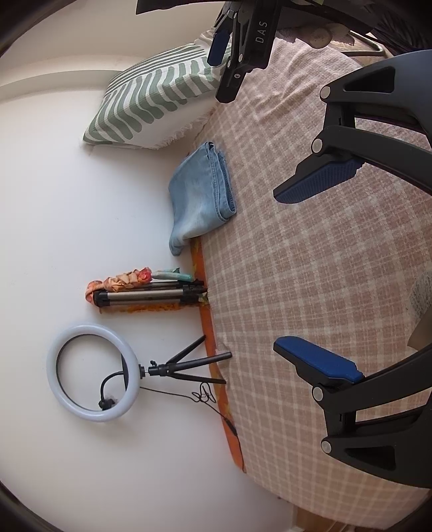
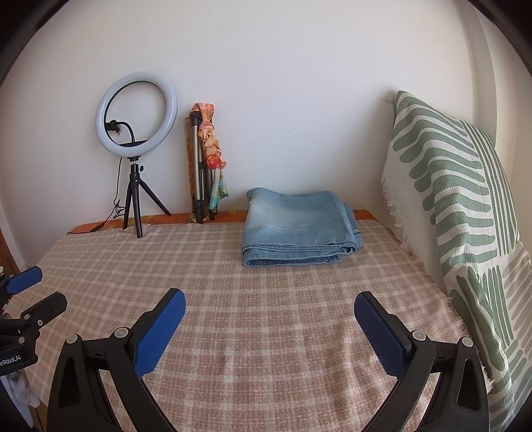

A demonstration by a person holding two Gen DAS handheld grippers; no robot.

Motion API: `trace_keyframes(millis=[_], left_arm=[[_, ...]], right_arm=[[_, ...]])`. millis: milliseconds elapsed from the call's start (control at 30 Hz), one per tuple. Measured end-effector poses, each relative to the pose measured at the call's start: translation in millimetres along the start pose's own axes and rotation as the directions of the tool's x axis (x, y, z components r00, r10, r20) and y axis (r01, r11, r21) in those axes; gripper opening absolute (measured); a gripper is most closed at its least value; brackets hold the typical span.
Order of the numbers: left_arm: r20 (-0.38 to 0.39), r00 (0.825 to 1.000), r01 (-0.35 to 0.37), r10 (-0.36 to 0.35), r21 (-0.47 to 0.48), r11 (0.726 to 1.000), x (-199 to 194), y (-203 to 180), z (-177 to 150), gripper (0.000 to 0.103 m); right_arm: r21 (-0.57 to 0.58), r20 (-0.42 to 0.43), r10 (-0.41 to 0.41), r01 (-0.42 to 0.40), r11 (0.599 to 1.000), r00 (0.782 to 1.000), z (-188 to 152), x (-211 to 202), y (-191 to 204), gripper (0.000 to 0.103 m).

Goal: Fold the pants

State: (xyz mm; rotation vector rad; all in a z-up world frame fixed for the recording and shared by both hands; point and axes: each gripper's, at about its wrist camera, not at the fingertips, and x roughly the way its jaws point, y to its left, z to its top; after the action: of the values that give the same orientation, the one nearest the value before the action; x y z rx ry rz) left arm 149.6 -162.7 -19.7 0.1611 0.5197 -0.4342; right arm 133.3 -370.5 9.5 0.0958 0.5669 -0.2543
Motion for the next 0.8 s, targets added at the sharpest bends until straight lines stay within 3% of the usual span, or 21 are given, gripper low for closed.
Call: trace_keyframes(millis=[800], left_arm=[[0.005, 1.000, 0.009, -0.009, 0.008, 1.000, -2.7, -5.2, 0.1, 0.082]], right_arm=[[-0.001, 0.000, 0.002, -0.002, 1.000, 1.000, 2.3, -1.1, 1.1, 0.103]])
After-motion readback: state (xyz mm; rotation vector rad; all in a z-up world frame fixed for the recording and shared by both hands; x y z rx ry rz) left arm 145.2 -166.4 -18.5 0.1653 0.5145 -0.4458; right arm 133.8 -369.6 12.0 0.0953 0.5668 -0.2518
